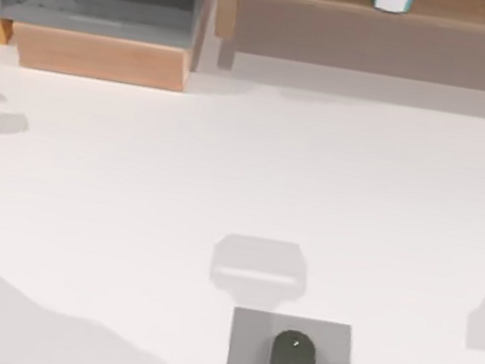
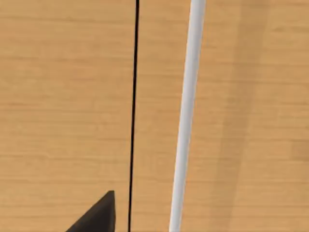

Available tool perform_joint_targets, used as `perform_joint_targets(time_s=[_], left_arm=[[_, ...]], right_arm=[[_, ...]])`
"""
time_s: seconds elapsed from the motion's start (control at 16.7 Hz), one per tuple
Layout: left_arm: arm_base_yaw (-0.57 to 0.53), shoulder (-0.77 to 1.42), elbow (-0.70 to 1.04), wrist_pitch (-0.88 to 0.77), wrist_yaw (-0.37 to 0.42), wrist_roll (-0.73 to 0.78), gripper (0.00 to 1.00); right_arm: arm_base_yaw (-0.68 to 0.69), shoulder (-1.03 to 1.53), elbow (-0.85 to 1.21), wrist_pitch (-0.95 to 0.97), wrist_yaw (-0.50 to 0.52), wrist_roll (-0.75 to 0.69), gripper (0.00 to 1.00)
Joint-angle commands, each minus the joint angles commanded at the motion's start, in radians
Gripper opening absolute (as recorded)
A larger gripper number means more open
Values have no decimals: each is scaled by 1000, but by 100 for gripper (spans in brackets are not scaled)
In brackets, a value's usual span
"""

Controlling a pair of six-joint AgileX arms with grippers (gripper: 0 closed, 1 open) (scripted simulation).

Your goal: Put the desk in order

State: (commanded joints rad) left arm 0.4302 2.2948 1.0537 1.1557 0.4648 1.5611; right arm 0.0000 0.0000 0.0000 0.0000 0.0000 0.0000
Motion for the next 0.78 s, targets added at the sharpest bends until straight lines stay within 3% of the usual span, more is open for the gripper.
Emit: perform_joint_targets(time_s=[0.3, 0.54, 0.78], left_arm=[[-202, -96, -111, -79, -81, -193, 100], [-524, -165, -161, -193, -212, -473, 100], [-864, -145, -79, -332, -407, -796, 100]], right_arm=[[0, 0, 0, 0, 0, 0, 100], [0, 0, 0, 0, 0, 0, 100], [0, 0, 0, 0, 0, 0, 100]])
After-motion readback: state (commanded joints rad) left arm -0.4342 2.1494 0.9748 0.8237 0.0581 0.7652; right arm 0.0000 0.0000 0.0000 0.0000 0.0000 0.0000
